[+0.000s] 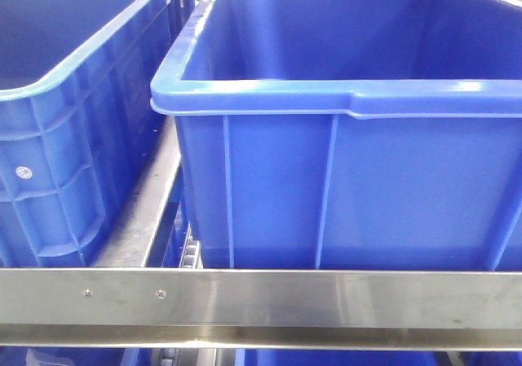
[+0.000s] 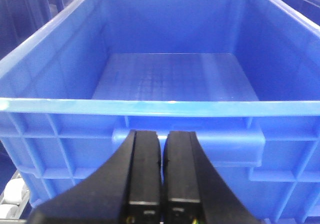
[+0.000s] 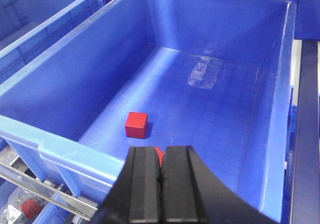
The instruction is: Pick red cube and place on left shelf
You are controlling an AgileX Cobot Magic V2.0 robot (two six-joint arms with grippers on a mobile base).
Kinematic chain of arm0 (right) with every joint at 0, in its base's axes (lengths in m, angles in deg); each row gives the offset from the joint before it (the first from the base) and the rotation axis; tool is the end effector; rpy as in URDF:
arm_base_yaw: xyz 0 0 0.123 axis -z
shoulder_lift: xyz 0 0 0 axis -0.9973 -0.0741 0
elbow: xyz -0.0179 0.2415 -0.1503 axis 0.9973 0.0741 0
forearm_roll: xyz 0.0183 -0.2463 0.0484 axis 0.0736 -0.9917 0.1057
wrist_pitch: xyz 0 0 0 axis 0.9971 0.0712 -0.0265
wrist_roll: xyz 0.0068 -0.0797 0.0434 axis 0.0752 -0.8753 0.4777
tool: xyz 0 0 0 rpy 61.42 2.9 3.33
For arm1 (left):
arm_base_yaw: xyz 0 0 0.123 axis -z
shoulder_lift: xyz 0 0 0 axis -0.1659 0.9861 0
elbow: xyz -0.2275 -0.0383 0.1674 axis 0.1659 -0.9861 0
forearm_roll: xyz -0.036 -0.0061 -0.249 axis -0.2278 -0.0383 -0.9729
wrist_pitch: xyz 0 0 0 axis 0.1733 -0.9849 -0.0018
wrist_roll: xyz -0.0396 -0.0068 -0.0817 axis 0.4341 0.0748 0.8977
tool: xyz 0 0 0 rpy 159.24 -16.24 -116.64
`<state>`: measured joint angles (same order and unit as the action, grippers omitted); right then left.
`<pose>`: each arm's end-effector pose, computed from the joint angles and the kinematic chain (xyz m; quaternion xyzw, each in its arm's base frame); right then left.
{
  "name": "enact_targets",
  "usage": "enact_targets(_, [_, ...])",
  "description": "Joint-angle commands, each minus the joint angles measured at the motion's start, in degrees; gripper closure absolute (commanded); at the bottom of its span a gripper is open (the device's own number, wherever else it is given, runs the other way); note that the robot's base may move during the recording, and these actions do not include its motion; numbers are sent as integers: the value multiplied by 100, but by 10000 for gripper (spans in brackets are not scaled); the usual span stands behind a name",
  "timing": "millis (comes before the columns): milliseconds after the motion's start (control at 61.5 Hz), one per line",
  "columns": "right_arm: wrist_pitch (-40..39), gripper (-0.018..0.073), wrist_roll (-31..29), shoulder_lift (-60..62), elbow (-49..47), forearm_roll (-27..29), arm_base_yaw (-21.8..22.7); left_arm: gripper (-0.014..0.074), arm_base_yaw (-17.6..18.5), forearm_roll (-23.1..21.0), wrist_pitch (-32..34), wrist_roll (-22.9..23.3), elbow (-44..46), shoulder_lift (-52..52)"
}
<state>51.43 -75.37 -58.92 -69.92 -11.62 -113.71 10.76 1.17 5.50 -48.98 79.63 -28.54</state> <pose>0.0649 0.0231 0.3297 -0.1425 0.7593 0.1199 0.6235 0.0563 -0.0011 0.1988 0.0029 0.7222 -0.0107 0.6916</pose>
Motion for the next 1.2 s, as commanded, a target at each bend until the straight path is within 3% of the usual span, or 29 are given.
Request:
enact_targets(0, [-443,512,-29,-31,-147,-87,21,495,7,-36,505,5,-132,-84])
enact_targets(260, [-661,511,-23,-31,35,-56,118,495,7,-36,505,5,-132,-84])
enact_targets(455, [-1246,511,-28,39,725,560,1164,495,7,-36,505,5,-132,-84])
enact_targets(716, [-2731,511,-28,944,2160,577,2402,495,7,-36,505,5,-132,-84])
enact_targets(878, [-2998,511,-28,1664,2925,577,2916,495,7,-36,505,5,-132,-84])
enact_targets(1187, [-3069,511,-127,2113,3214,560,3088,495,7,-36,505,5,-132,-84])
